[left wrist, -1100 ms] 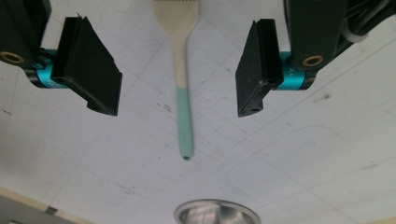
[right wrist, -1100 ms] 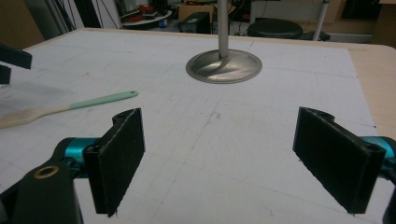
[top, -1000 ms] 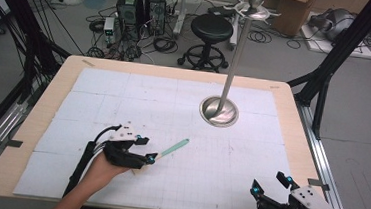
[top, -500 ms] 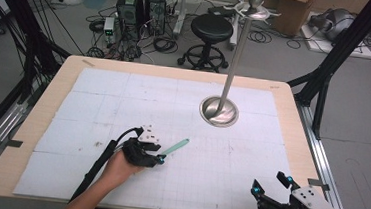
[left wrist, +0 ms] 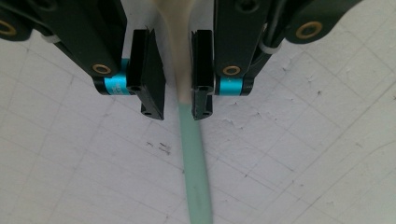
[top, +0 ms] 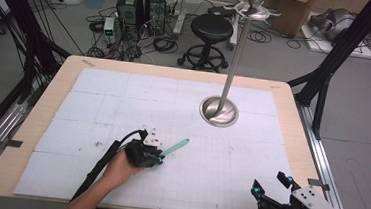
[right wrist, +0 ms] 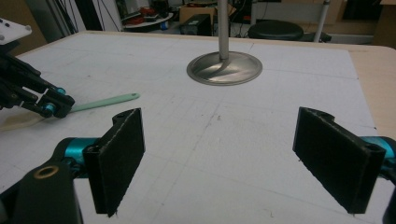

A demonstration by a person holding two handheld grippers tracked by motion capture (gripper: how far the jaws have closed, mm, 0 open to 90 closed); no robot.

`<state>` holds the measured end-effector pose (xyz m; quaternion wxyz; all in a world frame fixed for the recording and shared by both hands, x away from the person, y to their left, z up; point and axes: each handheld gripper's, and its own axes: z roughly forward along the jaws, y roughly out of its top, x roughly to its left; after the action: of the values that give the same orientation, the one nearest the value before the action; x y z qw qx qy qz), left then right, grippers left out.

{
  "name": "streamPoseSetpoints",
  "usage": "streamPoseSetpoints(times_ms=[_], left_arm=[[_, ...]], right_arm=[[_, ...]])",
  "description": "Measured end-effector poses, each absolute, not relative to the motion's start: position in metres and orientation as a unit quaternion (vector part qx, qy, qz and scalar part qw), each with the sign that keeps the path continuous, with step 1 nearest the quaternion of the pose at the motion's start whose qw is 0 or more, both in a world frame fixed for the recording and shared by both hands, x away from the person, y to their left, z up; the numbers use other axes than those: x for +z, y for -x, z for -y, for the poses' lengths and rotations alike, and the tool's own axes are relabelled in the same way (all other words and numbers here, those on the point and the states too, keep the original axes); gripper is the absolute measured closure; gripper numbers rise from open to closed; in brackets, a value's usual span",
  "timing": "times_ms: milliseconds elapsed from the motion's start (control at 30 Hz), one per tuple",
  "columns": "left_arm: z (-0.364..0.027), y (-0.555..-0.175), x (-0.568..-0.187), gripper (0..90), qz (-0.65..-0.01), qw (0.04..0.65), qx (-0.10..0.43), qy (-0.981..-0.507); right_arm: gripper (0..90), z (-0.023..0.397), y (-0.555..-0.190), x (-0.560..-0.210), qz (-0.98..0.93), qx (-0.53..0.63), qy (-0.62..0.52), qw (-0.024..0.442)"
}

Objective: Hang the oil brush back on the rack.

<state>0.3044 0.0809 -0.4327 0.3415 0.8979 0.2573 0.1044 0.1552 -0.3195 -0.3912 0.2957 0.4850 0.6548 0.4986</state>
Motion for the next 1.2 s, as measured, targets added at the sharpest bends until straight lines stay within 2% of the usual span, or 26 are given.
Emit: streamPoseSetpoints(times_ms=[167, 833, 1200], left_arm=[[-0.081, -0.306, -0.433, 80.6, -0.266, 0.344, 0.099, -0.895], [-0.085, -0.309, -0.433, 82.2, -0.282, 0.360, 0.081, -0.886], [-0.098, -0.299, -0.413, 82.1, -0.260, 0.434, 0.061, -0.860]], right_arm=[[15.2, 0.320, -0.155, -0.391, -0.655, 0.499, -0.484, 0.296], [15.2, 0.322, -0.154, -0.391, -0.651, 0.502, -0.486, 0.296], [15.2, 0.320, -0.155, -0.392, -0.661, 0.509, -0.472, 0.287]])
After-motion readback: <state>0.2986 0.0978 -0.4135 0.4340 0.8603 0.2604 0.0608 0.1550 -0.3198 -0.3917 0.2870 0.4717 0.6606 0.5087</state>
